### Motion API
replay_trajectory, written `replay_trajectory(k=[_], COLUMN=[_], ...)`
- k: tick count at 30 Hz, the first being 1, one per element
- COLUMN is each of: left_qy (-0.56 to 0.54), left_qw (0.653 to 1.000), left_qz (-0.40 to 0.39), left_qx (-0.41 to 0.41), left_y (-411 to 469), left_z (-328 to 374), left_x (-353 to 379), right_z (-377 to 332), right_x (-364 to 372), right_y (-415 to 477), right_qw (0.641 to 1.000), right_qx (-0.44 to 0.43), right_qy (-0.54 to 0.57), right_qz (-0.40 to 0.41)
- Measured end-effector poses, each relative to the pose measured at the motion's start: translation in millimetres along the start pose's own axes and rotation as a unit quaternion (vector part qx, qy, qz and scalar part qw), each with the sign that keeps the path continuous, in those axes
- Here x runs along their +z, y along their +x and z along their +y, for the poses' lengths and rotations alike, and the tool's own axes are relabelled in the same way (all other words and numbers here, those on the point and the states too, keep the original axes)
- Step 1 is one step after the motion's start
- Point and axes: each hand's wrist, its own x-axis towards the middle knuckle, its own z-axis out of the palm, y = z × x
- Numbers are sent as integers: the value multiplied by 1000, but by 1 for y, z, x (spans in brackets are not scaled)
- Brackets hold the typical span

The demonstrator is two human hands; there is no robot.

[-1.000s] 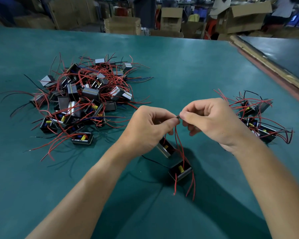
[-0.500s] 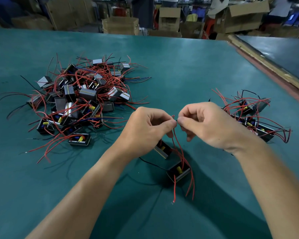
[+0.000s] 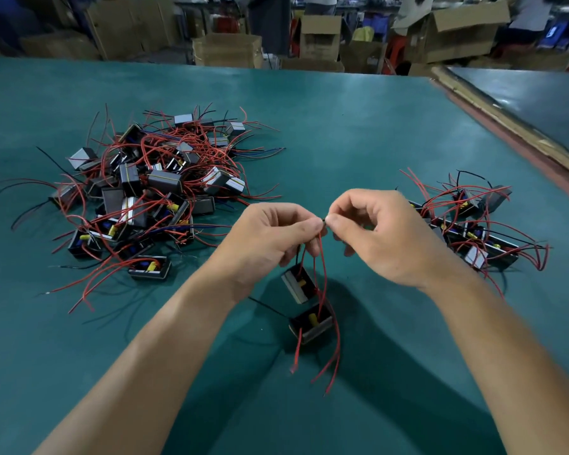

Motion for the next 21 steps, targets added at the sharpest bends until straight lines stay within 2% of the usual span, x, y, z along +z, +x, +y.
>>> replay_trajectory(k=[4,7,12,17,21], left_qy=[130,242,313,343,349], left_qw=[982,949,905,890,891], left_qz=[42,75,111,126,116], left_qx=[127,189,267,271,265], left_y=[-1,-2,-2,-4,-4], left_z=[-5,-10,-11,-10,-8], left_x=[5,6,8,7,6], right_z=[-5,-7,-6,-5,-2], right_x=[-3,-8,-17,-19,-19], right_y=[1,0,-1,0,1], right_qw=[979,963,925,914,920], right_qx=[141,195,263,270,260], right_qy=[145,178,238,257,258], right_qz=[-23,-61,-137,-162,-141])
